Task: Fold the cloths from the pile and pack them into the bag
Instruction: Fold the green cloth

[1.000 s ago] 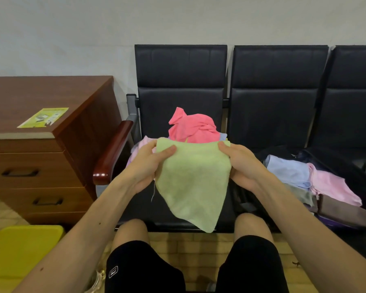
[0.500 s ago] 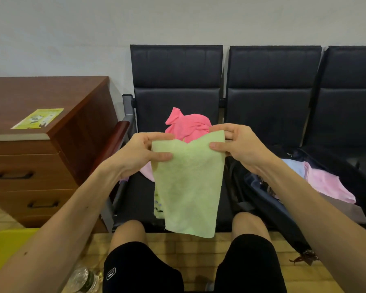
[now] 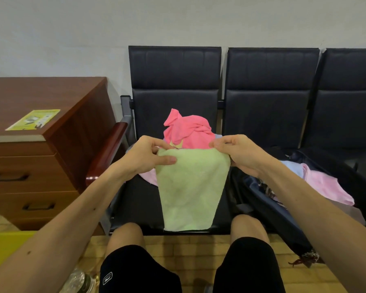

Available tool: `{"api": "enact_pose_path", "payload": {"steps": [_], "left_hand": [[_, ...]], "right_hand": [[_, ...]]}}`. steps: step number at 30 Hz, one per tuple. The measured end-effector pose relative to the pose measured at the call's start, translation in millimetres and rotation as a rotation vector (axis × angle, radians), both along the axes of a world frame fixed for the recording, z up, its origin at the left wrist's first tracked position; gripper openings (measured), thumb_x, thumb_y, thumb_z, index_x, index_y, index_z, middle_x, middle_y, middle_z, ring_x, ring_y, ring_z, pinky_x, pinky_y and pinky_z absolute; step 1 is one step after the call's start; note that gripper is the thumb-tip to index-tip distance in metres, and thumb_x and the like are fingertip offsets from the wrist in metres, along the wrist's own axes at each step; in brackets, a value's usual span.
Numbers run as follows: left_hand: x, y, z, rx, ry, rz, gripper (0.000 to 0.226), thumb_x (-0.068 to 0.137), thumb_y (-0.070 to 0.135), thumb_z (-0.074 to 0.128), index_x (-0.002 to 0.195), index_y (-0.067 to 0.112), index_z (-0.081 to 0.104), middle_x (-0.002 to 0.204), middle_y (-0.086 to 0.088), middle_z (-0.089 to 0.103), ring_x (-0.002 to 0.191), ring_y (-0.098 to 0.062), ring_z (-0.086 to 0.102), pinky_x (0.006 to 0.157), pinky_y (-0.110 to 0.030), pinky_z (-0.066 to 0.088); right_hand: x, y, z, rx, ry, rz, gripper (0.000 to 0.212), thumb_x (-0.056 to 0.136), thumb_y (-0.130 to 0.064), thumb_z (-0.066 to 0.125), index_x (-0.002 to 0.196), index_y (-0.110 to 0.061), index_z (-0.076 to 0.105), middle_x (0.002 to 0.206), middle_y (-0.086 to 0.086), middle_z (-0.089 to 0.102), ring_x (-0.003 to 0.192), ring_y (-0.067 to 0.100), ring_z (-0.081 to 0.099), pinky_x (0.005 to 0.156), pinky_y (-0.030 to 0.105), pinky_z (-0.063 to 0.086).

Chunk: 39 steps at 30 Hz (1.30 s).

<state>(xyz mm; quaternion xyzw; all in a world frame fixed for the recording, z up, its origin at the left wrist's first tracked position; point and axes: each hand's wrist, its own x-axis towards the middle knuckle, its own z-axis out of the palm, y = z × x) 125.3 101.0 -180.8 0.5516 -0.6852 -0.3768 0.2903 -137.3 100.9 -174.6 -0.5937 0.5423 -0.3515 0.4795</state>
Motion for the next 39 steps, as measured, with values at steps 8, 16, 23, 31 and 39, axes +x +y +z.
{"api": "enact_pose_path", "payload": {"steps": [8, 16, 23, 31, 39], "left_hand": [[8.2, -4.3, -17.6, -0.004, -0.100, 0.026, 0.041, 0.074, 0.016, 0.085, 0.114, 0.014, 0.074, 0.097, 0.007, 0.076, 0.086, -0.008, 0.072, 0.087, -0.029, 0.059], [6.7, -1.8, -26.6, -0.129, -0.363, 0.051, 0.031, 0.080, 0.029, 0.082, 0.109, 0.022, 0.076, 0.093, 0.003, 0.072, 0.084, -0.013, 0.063, 0.073, -0.023, 0.047], [-0.1, 0.8, -28.1, -0.200, -0.412, 0.066, 0.021, 0.084, 0.032, 0.078, 0.100, 0.019, 0.077, 0.082, -0.003, 0.063, 0.066, -0.007, 0.049, 0.057, -0.018, 0.036], [-1.5, 5.7, -34.2, -0.253, -0.173, 0.037, 0.008, 0.085, 0.027, 0.076, 0.084, 0.019, 0.076, 0.088, 0.003, 0.067, 0.086, -0.006, 0.058, 0.074, -0.020, 0.044], [-32.9, 24.6, -34.9, 0.023, 0.684, 0.076, 0.031, 0.094, 0.025, 0.056, 0.113, 0.002, 0.064, 0.103, -0.013, 0.071, 0.091, -0.018, 0.070, 0.084, -0.033, 0.058]], "right_hand": [[-0.5, -1.9, -24.5, -0.094, 0.275, 0.101, 0.032, 0.076, -0.010, 0.083, 0.107, -0.014, 0.075, 0.096, -0.002, 0.076, 0.086, 0.012, 0.073, 0.081, 0.028, 0.059], [6.3, -6.0, -36.6, -0.339, 0.631, 0.013, 0.017, 0.082, -0.029, 0.078, 0.089, -0.014, 0.076, 0.086, 0.005, 0.072, 0.079, 0.019, 0.064, 0.070, 0.036, 0.052], [2.4, -2.1, -35.2, -0.337, 0.839, 0.023, 0.020, 0.083, -0.040, 0.076, 0.080, -0.020, 0.075, 0.077, 0.002, 0.064, 0.073, 0.019, 0.057, 0.064, 0.033, 0.047], [-14.5, -3.7, -49.1, -0.234, 0.621, 0.066, 0.033, 0.085, -0.034, 0.075, 0.079, -0.003, 0.069, 0.074, 0.016, 0.065, 0.063, 0.022, 0.057, 0.064, 0.040, 0.048], [-10.2, 27.7, -63.2, 0.147, -0.670, 0.099, 0.057, 0.052, -0.046, 0.094, 0.095, -0.012, 0.080, 0.105, 0.008, 0.076, 0.096, 0.019, 0.073, 0.077, 0.028, 0.058]]}}
